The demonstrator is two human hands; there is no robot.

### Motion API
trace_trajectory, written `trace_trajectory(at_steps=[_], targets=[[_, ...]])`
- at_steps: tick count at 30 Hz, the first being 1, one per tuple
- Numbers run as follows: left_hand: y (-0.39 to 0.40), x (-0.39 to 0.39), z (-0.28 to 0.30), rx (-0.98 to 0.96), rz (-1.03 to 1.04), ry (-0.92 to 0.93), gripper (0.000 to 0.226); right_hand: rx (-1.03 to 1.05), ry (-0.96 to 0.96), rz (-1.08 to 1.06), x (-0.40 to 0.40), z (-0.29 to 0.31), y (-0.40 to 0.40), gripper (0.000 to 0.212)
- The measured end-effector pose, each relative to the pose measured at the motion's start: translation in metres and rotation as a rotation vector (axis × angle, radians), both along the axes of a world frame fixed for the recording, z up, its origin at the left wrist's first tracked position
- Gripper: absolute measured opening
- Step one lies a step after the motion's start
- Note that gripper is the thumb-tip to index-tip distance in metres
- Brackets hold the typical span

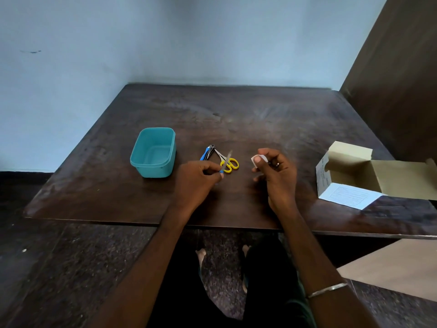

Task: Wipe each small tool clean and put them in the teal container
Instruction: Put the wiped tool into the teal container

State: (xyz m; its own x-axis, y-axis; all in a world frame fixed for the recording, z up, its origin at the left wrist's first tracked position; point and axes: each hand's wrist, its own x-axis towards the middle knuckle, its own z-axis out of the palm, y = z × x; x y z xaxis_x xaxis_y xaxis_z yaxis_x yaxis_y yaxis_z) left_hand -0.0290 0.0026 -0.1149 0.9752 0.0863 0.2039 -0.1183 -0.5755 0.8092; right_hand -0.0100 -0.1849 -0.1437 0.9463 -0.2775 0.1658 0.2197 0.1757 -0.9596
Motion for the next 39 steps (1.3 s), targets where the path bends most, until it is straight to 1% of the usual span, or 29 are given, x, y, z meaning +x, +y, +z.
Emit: trace_trajectory(at_steps=[4, 8, 10, 12, 14, 17, 19, 20, 22, 24, 25, 31, 36, 39], targets=[[0.026, 0.007, 0.030, -0.001, 0.122, -0.008, 0.014, -0.077, 0.033, 0.036, 0.000, -0.002, 0.001, 0.011], [0.063, 0.030, 0.051, -0.112, 0.170, 0.070, 0.016, -0.123, 0.034, 0.059, 0.001, -0.004, 0.001, 0.008], [0.081, 0.042, 0.056, -0.103, 0.214, 0.115, 0.024, -0.130, 0.032, 0.067, 0.001, -0.005, 0.001, 0.009], [0.096, 0.052, 0.060, -0.049, 0.240, 0.174, 0.025, -0.138, 0.037, 0.075, 0.001, -0.005, 0.001, 0.009], [0.106, 0.061, 0.061, 0.040, 0.251, 0.245, 0.019, -0.144, 0.045, 0.080, 0.002, -0.005, 0.001, 0.009], [0.108, 0.073, 0.060, 0.157, 0.217, 0.427, 0.011, -0.148, 0.043, 0.082, 0.002, -0.005, 0.001, 0.009], [0.105, 0.079, 0.057, 0.220, 0.202, 0.537, 0.012, -0.151, 0.038, 0.082, 0.001, -0.005, 0.001, 0.010], [0.105, 0.083, 0.055, 0.272, 0.204, 0.558, 0.016, -0.153, 0.039, 0.081, 0.001, -0.005, 0.001, 0.010], [0.103, 0.089, 0.051, 0.442, 0.213, 0.535, 0.028, -0.155, 0.045, 0.078, 0.001, -0.005, 0.002, 0.010], [0.098, 0.088, 0.053, 0.599, 0.217, 0.502, 0.034, -0.150, 0.050, 0.075, 0.001, -0.004, 0.002, 0.011], [0.094, 0.087, 0.054, 0.639, 0.219, 0.501, 0.035, -0.153, 0.050, 0.074, 0.001, -0.004, 0.002, 0.011], [0.090, 0.087, 0.051, 0.696, 0.201, 0.526, 0.034, -0.169, 0.052, 0.077, 0.001, -0.004, 0.002, 0.010], [0.090, 0.084, 0.052, 0.716, 0.194, 0.505, 0.033, -0.171, 0.048, 0.076, 0.000, -0.002, 0.003, 0.010], [0.094, 0.084, 0.055, 0.657, 0.180, 0.477, 0.028, -0.172, 0.050, 0.078, 0.000, -0.003, 0.002, 0.010]])
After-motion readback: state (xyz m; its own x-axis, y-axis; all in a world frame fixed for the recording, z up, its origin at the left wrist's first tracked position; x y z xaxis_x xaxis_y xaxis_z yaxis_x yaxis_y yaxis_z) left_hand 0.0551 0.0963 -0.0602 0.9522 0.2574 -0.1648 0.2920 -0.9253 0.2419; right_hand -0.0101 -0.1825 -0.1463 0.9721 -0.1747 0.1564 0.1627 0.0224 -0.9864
